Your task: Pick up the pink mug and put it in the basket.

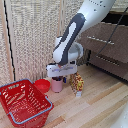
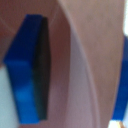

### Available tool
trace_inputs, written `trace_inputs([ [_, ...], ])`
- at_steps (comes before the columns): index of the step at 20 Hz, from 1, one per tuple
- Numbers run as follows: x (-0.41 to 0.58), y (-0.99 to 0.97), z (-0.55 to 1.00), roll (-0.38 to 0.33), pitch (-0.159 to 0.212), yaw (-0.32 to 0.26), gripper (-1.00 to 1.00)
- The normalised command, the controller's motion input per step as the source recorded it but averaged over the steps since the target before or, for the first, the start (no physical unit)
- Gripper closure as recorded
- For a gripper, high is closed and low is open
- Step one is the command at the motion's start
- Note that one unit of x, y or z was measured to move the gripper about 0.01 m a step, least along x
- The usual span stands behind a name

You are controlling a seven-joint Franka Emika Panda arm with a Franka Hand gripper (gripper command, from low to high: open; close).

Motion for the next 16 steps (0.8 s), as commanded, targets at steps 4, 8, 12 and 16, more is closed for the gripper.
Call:
trace_inputs([
  [4,0.357,-0.03,0.23,0.006,0.094,0.005,1.0],
  [8,0.409,-0.27,0.56,0.054,0.151,0.055,1.0],
  [12,0.321,-0.32,0.72,0.046,0.142,0.093,1.0],
  [16,0.346,-0.26,0.76,0.039,0.132,0.103,1.0],
])
